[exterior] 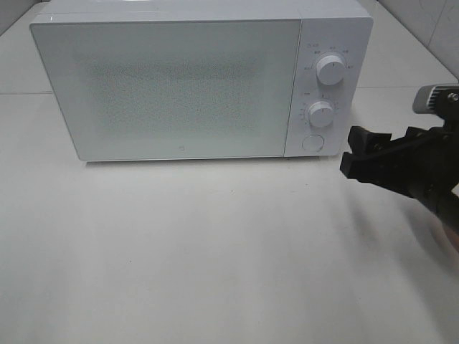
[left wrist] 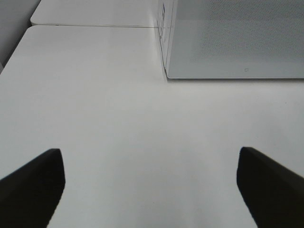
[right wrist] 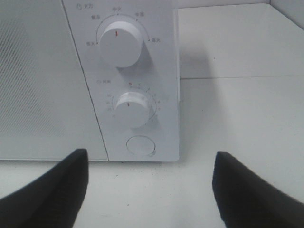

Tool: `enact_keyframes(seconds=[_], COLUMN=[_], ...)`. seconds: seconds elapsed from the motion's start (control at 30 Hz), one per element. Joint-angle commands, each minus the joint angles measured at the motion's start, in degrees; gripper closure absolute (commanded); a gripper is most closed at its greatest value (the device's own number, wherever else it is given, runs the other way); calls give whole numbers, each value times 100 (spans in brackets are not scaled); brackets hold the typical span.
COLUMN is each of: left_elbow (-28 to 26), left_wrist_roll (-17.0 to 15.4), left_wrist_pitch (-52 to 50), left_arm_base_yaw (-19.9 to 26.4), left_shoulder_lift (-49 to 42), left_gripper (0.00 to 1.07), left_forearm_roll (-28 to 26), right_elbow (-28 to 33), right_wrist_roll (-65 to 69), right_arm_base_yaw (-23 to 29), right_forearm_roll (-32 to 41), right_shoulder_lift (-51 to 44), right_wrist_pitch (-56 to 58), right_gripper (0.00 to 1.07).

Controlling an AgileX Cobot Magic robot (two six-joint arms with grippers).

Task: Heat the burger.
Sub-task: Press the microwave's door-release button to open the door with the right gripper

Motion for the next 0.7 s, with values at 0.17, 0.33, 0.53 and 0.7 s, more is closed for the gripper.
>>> enact_keyframes(seconds=[0.17, 0.33, 0.53, 0.7], left_elbow=[17, 17, 17, 17], left_wrist_roll=[0, 0, 0, 0], left_wrist_pitch=[-29, -29, -29, -29], left_arm_base_yaw=[29, 29, 29, 29], left_shoulder_lift=[-155, -155, -155, -155], left_gripper=[17, 17, 17, 17], left_forearm_roll=[-52, -52, -52, -52], right_elbow=[-11, -143, -143, -143], right_wrist_roll=[-52, 138, 945, 1891], right_arm_base_yaw=[573, 693, 693, 693], right_forearm_roll=[361, 361, 298, 46], right_shoulder_lift=[630, 773, 773, 773], right_wrist_pitch=[-642, -630, -573, -441], right_gripper=[38, 38, 40, 52])
